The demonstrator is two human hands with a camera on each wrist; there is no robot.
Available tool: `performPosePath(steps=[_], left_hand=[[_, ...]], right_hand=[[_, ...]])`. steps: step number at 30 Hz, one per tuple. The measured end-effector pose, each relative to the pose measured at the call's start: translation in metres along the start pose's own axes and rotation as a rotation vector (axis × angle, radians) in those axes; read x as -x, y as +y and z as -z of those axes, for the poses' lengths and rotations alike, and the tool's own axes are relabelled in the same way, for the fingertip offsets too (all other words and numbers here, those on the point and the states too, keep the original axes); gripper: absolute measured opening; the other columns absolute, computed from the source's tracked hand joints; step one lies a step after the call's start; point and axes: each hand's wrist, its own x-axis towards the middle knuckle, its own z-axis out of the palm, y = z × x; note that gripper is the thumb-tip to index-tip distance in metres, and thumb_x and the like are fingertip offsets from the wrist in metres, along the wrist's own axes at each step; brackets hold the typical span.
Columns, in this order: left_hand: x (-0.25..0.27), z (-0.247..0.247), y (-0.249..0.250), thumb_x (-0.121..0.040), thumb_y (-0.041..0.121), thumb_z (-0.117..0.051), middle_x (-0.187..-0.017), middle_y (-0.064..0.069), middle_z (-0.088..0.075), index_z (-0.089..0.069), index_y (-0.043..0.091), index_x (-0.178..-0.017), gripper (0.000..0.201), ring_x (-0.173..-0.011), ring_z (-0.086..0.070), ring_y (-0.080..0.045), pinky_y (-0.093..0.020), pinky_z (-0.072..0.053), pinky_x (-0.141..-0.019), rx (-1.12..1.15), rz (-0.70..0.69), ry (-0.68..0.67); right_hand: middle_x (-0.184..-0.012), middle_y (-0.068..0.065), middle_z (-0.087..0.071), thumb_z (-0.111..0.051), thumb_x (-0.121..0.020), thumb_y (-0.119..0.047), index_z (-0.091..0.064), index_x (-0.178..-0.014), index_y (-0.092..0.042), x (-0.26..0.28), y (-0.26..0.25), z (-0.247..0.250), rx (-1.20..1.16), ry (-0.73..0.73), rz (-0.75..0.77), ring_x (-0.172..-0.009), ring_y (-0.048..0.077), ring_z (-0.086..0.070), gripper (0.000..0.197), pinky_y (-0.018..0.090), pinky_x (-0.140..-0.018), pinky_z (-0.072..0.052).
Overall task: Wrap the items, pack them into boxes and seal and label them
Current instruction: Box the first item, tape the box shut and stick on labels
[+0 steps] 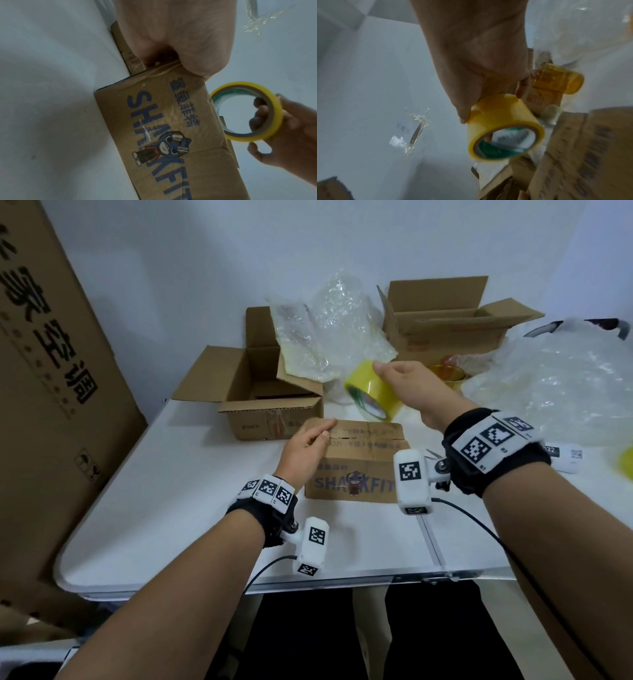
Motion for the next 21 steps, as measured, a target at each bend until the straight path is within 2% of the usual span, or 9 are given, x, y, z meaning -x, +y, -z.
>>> performPosePath(steps=[3, 7, 12, 15, 18, 21], left_hand=[[-0.004, -0.007, 0.001, -0.099, 0.027, -0.052, -0.150, -0.006, -0.044, -0.065, 0.037, -0.125, 0.031, -0.143, -0.032, -0.020, -0.038, -0.027, -0.119, 0.015, -0.005, -0.002], [-0.007, -0.009, 0.001, -0.099, 0.022, -0.052, -0.144, -0.006, -0.050, -0.067, 0.030, -0.124, 0.030, -0.141, -0.036, -0.022, -0.040, -0.029, -0.118, 0.025, 0.003, 0.015], [-0.006, -0.008, 0.002, -0.099, 0.022, -0.051, -0.146, -0.004, -0.050, -0.067, 0.032, -0.124, 0.031, -0.142, -0.034, -0.022, -0.041, -0.028, -0.118, 0.022, -0.013, -0.003], [-0.006, -0.008, 0.003, -0.100, 0.022, -0.051, -0.145, -0.002, -0.050, -0.067, 0.029, -0.124, 0.030, -0.140, -0.037, -0.018, -0.036, -0.029, -0.118, 0.020, -0.013, 0.008], [-0.003, -0.007, 0.007, -0.100, 0.019, -0.050, -0.141, 0.002, -0.052, -0.067, 0.023, -0.125, 0.030, -0.133, -0.042, -0.014, -0.028, -0.031, -0.114, 0.011, -0.030, 0.013], [0.000, -0.005, 0.011, -0.101, 0.017, -0.050, -0.132, 0.008, -0.053, -0.067, 0.024, -0.123, 0.029, -0.127, -0.046, -0.011, -0.021, -0.033, -0.105, 0.048, -0.020, -0.004]], right_hand=[[-0.071, 0.006, -0.040, -0.058, -0.092, -0.048, -0.053, -0.074, -0.016, -0.007, -0.011, -0.001, 0.162, -0.024, 0.032, -0.067, 0.018, -0.039, 0.037, 0.029, -0.067, -0.031], [-0.054, 0.002, -0.029, -0.064, -0.087, -0.045, -0.038, -0.056, -0.018, -0.011, -0.017, -0.007, 0.254, -0.054, 0.037, -0.050, 0.018, -0.028, 0.049, 0.029, -0.057, -0.026], [-0.063, 0.009, -0.042, -0.063, -0.088, -0.043, -0.059, -0.066, -0.008, -0.008, -0.011, -0.015, 0.316, -0.030, 0.068, -0.056, 0.020, -0.038, 0.041, 0.028, -0.060, -0.033], [-0.060, 0.009, -0.038, -0.063, -0.088, -0.040, -0.052, -0.064, -0.009, -0.007, -0.013, -0.016, 0.312, 0.001, 0.108, -0.056, 0.020, -0.036, 0.040, 0.028, -0.059, -0.031], [-0.053, 0.003, -0.030, -0.062, -0.089, -0.038, -0.042, -0.061, -0.013, -0.007, -0.013, -0.018, 0.299, 0.008, 0.101, -0.050, 0.017, -0.031, 0.043, 0.027, -0.057, -0.027], [-0.054, 0.006, -0.043, -0.061, -0.089, -0.040, -0.051, -0.063, -0.006, -0.011, -0.012, -0.023, 0.336, -0.018, 0.061, -0.055, 0.019, -0.040, 0.043, 0.028, -0.059, -0.034]])
